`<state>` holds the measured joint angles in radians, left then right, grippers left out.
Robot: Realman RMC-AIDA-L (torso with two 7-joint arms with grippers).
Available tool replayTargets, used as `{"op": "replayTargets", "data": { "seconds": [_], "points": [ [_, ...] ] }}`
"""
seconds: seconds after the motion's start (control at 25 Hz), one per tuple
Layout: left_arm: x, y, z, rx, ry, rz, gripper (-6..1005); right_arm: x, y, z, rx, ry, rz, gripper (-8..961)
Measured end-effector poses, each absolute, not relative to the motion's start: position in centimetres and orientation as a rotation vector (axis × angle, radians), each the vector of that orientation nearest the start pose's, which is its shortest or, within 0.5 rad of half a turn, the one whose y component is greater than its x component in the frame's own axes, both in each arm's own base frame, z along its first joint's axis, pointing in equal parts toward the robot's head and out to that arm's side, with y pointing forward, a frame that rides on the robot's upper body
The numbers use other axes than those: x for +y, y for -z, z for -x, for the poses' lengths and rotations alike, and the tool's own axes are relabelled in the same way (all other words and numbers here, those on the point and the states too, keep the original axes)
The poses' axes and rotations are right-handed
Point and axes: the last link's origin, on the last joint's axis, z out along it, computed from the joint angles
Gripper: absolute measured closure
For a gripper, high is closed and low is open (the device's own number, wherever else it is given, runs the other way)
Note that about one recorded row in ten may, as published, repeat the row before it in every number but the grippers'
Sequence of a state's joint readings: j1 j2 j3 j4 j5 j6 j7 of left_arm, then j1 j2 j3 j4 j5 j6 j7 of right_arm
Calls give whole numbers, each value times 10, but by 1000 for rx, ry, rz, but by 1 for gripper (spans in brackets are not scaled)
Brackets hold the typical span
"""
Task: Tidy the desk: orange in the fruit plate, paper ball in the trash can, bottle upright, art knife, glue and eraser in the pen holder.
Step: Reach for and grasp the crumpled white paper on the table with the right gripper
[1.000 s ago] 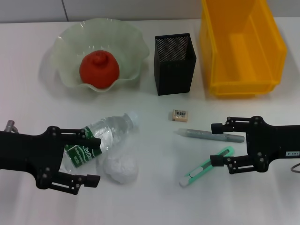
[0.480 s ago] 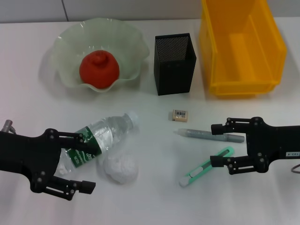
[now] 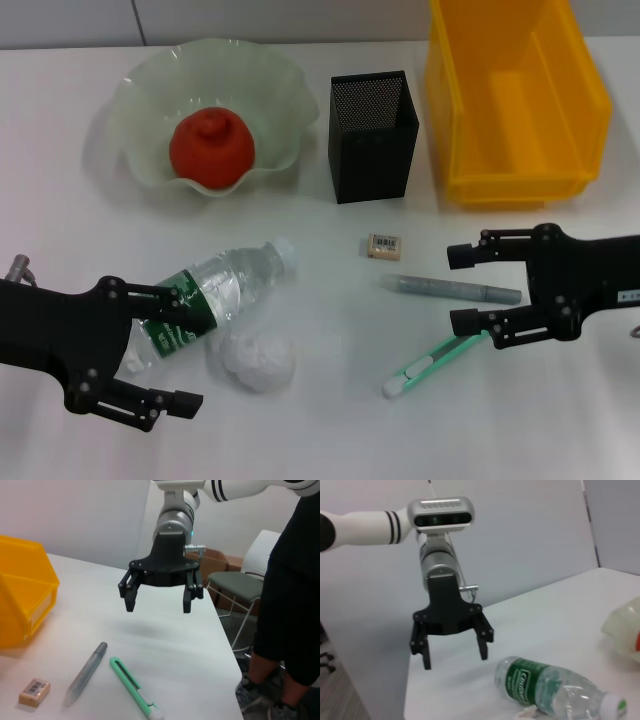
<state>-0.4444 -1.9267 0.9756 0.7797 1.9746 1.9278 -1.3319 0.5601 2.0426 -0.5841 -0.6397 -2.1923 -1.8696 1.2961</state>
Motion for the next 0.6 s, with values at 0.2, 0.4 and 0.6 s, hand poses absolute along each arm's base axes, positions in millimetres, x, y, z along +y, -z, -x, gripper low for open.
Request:
{"op": "replayTargets", "data": {
  "seconds": [0.2, 0.4, 0.6],
  "points": [
    [275, -41, 268, -295, 528, 3200, 171, 305, -15, -241, 417, -690, 3092, 150],
    [278, -44, 267, -260, 512, 3186, 171, 314, -9, -225, 330, -602, 3173, 150],
    [281, -46, 267, -241, 504, 3161, 171, 320, -2, -214, 243, -531, 3211, 150]
  ]
}}
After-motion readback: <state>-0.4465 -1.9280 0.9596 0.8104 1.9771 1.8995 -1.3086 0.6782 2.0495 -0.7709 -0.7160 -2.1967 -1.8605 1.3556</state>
